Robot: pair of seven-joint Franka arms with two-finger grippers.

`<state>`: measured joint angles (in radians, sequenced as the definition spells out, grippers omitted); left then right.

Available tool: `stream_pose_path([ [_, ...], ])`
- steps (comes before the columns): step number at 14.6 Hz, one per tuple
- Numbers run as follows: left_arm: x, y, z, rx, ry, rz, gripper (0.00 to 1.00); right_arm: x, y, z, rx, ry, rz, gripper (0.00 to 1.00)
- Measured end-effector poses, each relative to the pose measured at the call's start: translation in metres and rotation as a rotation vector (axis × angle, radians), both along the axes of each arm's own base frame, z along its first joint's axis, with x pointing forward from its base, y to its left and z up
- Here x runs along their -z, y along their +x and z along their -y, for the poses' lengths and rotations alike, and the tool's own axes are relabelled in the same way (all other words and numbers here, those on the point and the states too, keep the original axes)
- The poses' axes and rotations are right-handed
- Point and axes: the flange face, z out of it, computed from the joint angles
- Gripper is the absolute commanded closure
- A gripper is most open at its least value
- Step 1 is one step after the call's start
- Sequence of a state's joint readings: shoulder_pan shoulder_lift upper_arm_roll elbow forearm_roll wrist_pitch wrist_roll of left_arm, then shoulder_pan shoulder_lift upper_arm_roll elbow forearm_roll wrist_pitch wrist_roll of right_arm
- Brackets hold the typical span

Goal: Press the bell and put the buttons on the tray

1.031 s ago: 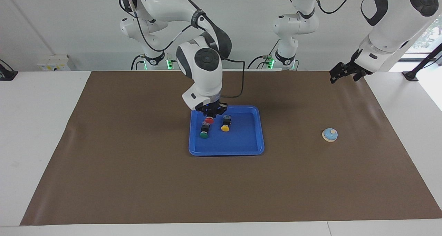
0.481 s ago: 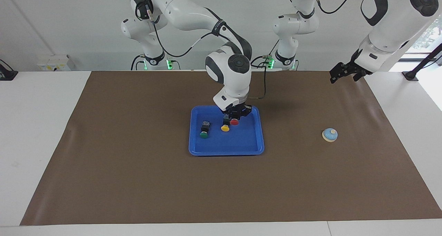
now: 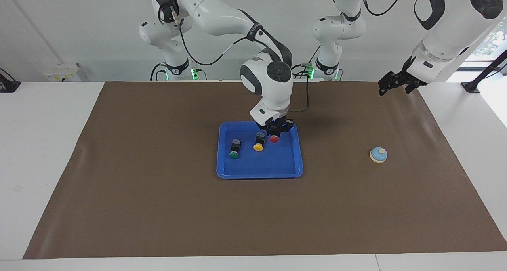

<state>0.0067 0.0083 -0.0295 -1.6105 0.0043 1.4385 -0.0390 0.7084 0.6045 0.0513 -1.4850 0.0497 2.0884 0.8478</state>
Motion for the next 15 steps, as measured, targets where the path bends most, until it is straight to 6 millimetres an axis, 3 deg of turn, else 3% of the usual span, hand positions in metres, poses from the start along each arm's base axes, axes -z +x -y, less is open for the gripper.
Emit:
stream_pose_path([
  [1,0.0,0.0,0.0,0.0,0.0,0.0,0.0,0.005,-0.001,0.0,-0.001,0.001,0.001,0.71],
  [2,0.0,0.0,0.0,0.0,0.0,0.0,0.0,0.007,-0.001,0.0,0.0,-0.002,-0.001,0.01],
  [6,0.0,0.0,0.0,0.0,0.0,0.0,0.0,0.002,0.005,0.01,0.016,-0.023,-0.013,0.0],
  [8,0.0,0.0,0.0,0.0,0.0,0.0,0.0,-0.024,0.022,0.036,0.06,-0.038,-0.011,0.0],
  [10,0.0,0.0,0.0,0.0,0.0,0.0,0.0,-0.069,0.049,0.085,0.138,-0.04,-0.008,0.0],
  [13,0.0,0.0,0.0,0.0,0.0,0.0,0.0,-0.138,0.081,0.186,0.243,-0.042,-0.019,0.0],
  [15,0.0,0.0,0.0,0.0,0.0,0.0,0.0,-0.17,0.093,0.252,0.239,-0.04,-0.028,0.0],
])
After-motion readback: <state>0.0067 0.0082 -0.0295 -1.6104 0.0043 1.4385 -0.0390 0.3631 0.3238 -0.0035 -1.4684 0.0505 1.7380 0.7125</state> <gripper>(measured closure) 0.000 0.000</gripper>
